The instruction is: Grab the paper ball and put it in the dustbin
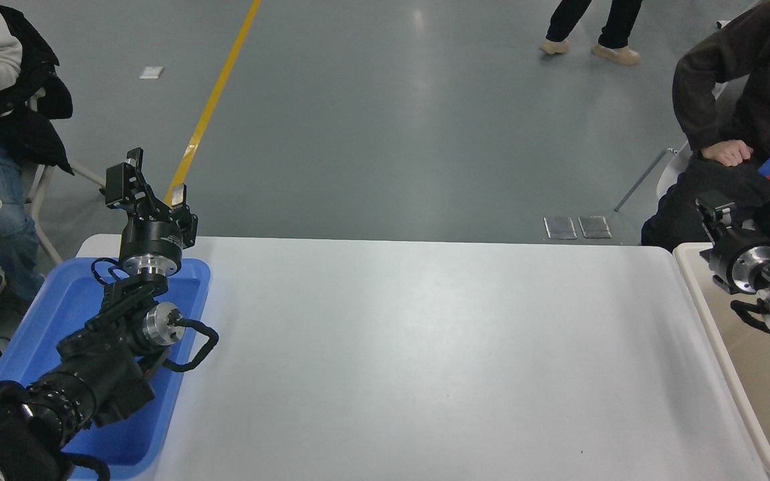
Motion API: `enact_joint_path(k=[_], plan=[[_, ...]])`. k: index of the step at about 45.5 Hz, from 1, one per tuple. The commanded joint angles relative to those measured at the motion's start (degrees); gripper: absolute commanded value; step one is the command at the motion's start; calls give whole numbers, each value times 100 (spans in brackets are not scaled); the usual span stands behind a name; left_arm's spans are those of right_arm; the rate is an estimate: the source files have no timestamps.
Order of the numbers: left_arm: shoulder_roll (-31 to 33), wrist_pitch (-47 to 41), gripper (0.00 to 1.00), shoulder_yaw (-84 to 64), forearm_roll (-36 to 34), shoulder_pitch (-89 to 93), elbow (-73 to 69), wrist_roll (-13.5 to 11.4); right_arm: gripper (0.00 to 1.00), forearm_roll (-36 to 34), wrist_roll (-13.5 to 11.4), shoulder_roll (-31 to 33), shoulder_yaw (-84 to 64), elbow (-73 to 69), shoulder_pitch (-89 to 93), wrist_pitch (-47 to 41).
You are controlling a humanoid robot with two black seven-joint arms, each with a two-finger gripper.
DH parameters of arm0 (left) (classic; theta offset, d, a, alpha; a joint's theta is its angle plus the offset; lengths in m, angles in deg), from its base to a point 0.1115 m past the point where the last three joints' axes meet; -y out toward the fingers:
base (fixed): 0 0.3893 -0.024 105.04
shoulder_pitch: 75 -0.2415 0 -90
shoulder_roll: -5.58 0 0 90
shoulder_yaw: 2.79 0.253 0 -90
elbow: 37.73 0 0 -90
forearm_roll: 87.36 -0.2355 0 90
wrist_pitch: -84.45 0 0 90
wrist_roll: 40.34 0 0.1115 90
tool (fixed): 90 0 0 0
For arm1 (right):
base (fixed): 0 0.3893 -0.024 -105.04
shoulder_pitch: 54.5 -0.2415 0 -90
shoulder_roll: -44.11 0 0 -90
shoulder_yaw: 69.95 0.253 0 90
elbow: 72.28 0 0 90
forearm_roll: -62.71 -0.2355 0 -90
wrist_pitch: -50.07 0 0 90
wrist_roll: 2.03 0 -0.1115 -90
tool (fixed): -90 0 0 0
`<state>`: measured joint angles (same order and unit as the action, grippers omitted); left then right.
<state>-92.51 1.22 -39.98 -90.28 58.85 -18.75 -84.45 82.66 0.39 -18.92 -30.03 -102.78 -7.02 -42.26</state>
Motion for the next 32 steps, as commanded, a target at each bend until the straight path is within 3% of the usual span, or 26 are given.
enact_joint_path(k=[1,12,22,32], plan=[[0,0,100,1,2,1,0,-1,100,-2318,4,-657,895,-519,183,-118],[0,0,100,1,2,1,0,-1,100,-3313,4,-1316,913,-519,376,-802],[0,0,100,1,2,1,0,-1,100,-3577,4,-1492,921,-510,798,-2288],[0,0,100,1,2,1,0,-1,100,-3603,4,-1501,930,-440,1018,-2930]])
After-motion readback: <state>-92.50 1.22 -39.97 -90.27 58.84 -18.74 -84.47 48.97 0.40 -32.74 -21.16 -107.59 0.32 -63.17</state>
